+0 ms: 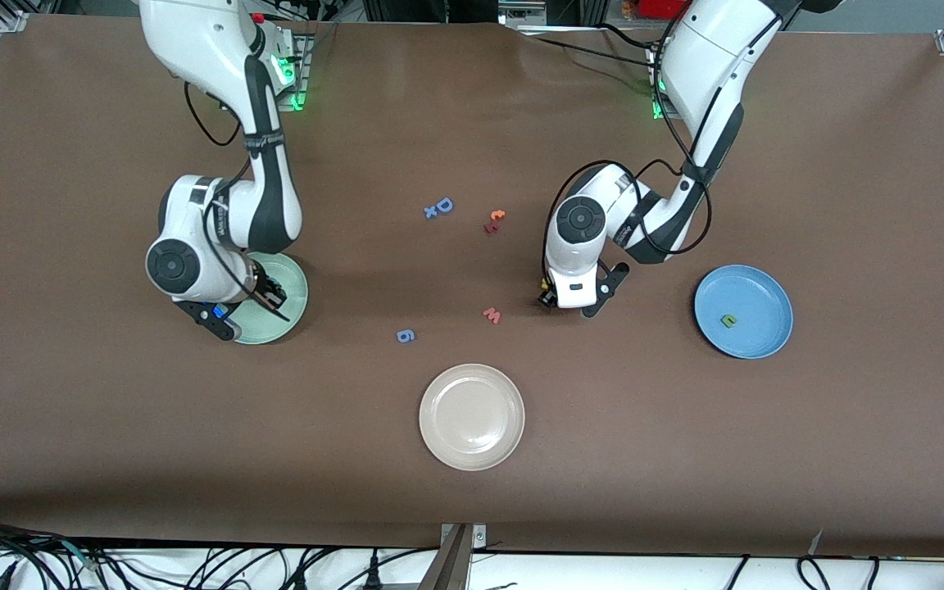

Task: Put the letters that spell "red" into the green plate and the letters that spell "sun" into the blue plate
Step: 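Carry the b to the green plate while the left gripper carries the c, then release the b on the green plate while the left gripper releases the c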

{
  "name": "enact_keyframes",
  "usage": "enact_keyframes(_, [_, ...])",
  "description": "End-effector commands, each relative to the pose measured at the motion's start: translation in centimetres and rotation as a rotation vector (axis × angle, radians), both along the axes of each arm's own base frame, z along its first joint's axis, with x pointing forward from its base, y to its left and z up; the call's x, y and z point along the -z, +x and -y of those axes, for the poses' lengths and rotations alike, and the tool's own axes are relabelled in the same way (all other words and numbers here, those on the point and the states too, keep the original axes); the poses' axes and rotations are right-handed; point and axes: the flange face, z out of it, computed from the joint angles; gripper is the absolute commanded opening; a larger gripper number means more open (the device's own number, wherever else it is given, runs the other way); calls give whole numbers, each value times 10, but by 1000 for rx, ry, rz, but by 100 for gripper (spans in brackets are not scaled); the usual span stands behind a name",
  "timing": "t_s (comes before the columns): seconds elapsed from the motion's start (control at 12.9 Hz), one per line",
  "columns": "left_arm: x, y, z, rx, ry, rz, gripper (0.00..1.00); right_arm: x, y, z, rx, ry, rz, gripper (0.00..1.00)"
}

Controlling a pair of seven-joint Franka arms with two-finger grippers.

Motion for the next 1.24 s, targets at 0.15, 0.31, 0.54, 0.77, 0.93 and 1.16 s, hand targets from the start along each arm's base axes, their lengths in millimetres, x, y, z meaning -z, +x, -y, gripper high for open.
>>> enact_keyframes(0.15, [-4,-7,-3,4,0,8,61,22,1,-17,-19,30,37,4])
enact_keyframes(0.31, [-5,-7,-2,6,-1,10,58,30,3,-14,-22,11,45,15])
enact_keyframes(0.54, [-4,-6,-3,6,-2,12,37,26,3,-17,-25,17,42,100])
enact_keyframes(0.77, [-5,-6,-3,7,-3,14,20,2,7,-24,-19,45,30,100])
enact_keyframes(0.93, [-5,-5,-3,10,-2,14,16,-28,19,-24,-26,60,7,100])
enact_keyframes(1.16, [-18,15,-33,74,-6,17,15,-77,36,-28,-48,76,-11,100])
